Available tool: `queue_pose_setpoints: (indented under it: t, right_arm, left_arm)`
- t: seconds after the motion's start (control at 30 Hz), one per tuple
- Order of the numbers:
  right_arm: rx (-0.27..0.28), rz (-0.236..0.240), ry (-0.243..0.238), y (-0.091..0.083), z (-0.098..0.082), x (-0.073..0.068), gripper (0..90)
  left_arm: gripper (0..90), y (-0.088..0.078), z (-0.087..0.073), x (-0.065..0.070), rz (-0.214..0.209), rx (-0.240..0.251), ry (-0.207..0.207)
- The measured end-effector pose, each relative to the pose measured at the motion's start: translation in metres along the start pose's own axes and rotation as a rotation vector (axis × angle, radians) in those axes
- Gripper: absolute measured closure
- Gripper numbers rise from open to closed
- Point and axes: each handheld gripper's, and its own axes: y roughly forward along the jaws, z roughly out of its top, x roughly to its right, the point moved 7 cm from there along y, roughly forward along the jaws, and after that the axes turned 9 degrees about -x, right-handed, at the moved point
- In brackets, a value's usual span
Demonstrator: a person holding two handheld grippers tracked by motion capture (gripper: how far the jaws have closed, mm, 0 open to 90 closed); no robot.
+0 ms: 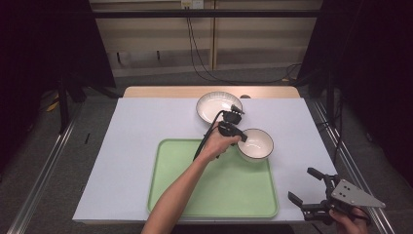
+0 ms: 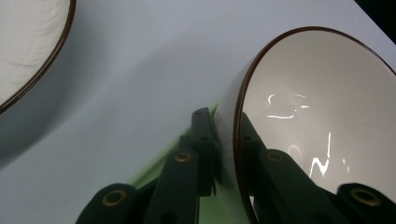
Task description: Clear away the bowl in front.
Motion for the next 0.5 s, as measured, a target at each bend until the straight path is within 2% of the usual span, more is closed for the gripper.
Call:
queue_pose_setpoints:
  t: [0.07, 0.13, 0.17, 0.23, 0.3, 0.5]
  right_arm:
    - [0.004, 0.001, -0.001, 0.0003, 0.0005, -0.0004, 0.4]
    - [0.004, 0.002, -0.002, 0.0004, 0.0005, -0.0007, 0.4]
    - [0.004, 0.002, -0.001, 0.0004, 0.0006, -0.0007, 0.4]
    - [0.002, 0.003, -0.002, 0.0005, 0.0005, -0.0012, 0.4]
    - [0.003, 0.006, 0.000, 0.0005, 0.0008, -0.0024, 0.4]
    - [-0.001, 0.008, -0.002, 0.0012, 0.0002, -0.0027, 0.4]
  left_arm:
    - [82.8, 0.0000, 0.0005, 0.0012, 0.017, 0.000, 0.017]
    - [82.7, 0.0006, 0.0011, 0.0029, 0.020, 0.009, 0.006]
    - [82.6, 0.0013, 0.0006, 0.0021, 0.043, 0.013, 0.017]
    - [82.6, 0.0010, -0.0001, 0.0018, 0.023, 0.017, 0.022]
    - [82.7, 0.0013, -0.0007, 0.0018, 0.038, 0.022, 0.020]
    - [82.4, 0.0010, -0.0007, 0.0031, 0.037, 0.032, 0.029]
